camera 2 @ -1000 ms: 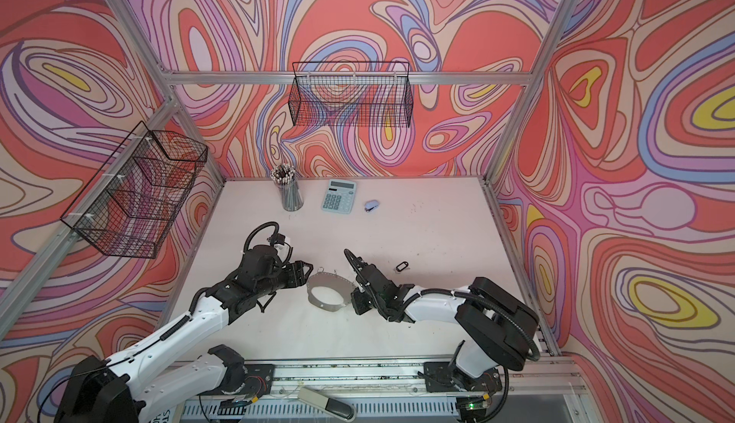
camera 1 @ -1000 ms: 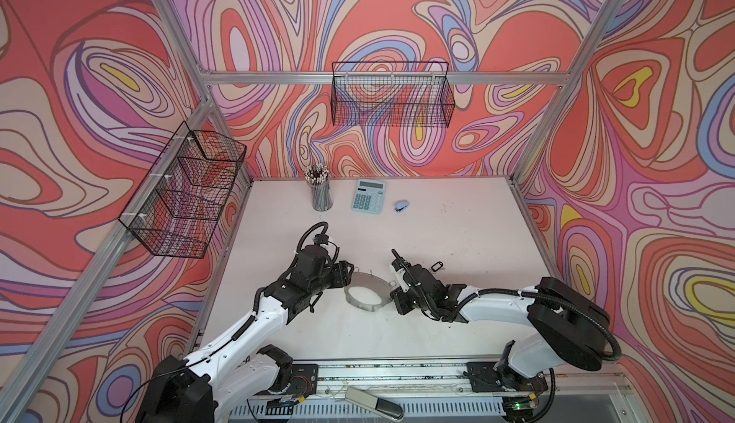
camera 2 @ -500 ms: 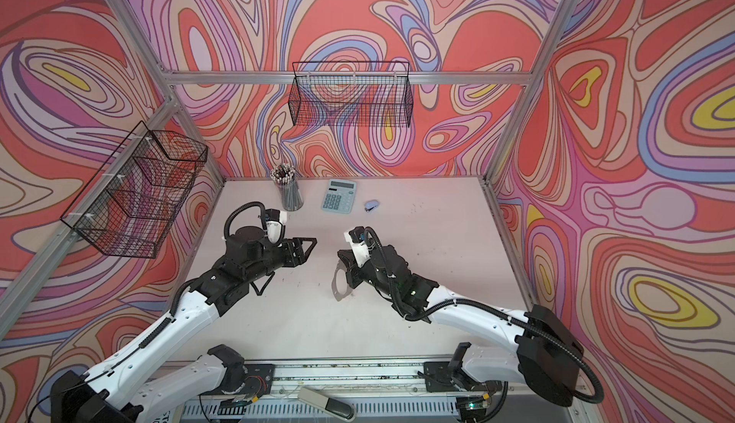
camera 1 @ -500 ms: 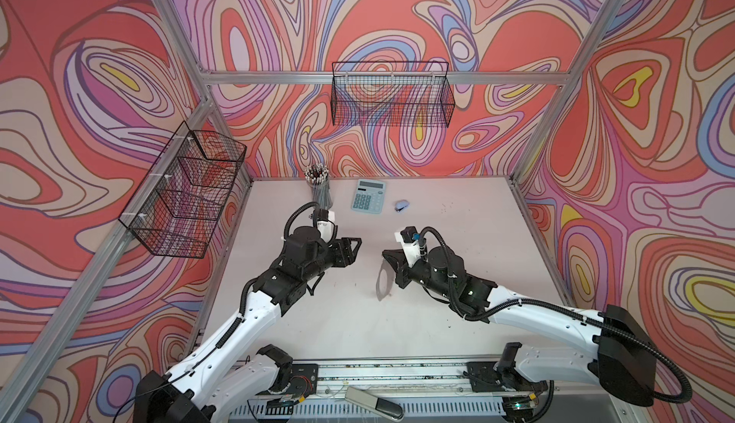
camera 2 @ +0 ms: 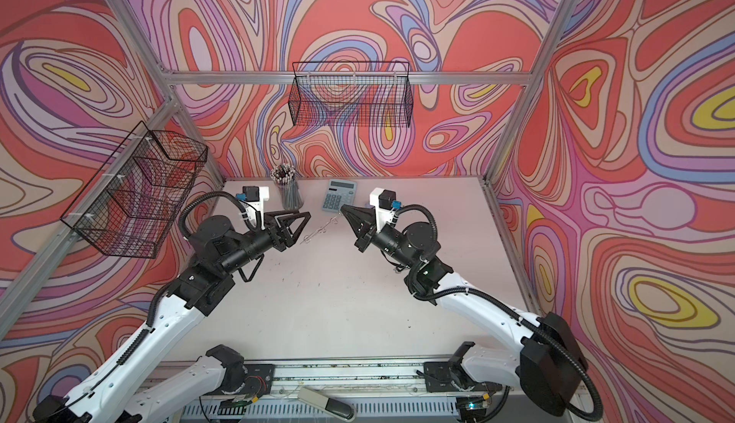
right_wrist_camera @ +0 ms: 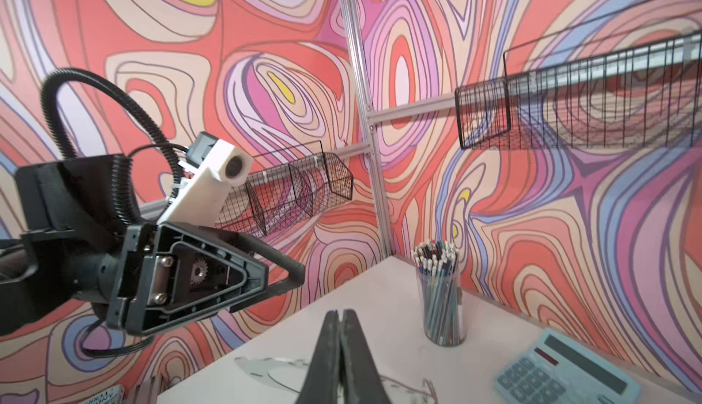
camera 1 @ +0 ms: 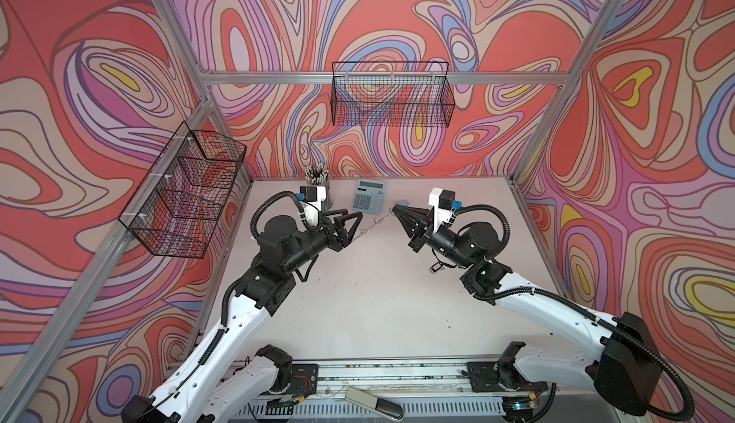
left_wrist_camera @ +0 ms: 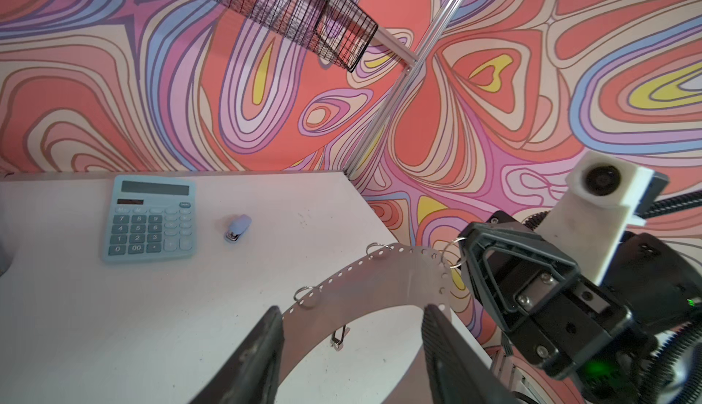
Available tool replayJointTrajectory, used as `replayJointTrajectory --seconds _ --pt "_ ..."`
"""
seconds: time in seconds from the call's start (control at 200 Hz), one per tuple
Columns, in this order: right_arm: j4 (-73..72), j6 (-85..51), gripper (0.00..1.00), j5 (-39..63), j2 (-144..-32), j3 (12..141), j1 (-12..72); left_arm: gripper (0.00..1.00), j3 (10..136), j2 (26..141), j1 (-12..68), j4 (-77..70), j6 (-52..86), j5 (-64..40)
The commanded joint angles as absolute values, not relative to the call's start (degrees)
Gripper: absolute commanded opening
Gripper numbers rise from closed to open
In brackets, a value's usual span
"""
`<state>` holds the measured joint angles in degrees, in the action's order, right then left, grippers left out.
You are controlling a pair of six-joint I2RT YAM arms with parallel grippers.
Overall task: Attach keys to a key ring
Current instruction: Pick up the keyring from the center of the table.
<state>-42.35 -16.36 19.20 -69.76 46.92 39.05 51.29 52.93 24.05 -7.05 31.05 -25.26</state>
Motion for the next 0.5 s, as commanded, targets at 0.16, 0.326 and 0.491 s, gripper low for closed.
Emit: replayJointTrajectory --seconds 0.16,0.326,0.491 --pt "-61.74 -28.51 0.0 32.37 -72.37 48.51 38.32 0.56 51.99 56.1 23.44 -26.43 37.93 -43.44" --pt "-64.34 -31.4 0.0 33.7 -74.18 49.66 38.28 0.51 51.41 57.66 23.45 -32.57 41.06 -45.97" --pt "-66.38 -34.34 0.0 33.38 -75.31 50.11 38.28 0.47 51.42 60.09 23.53 -38.2 44.18 -49.04"
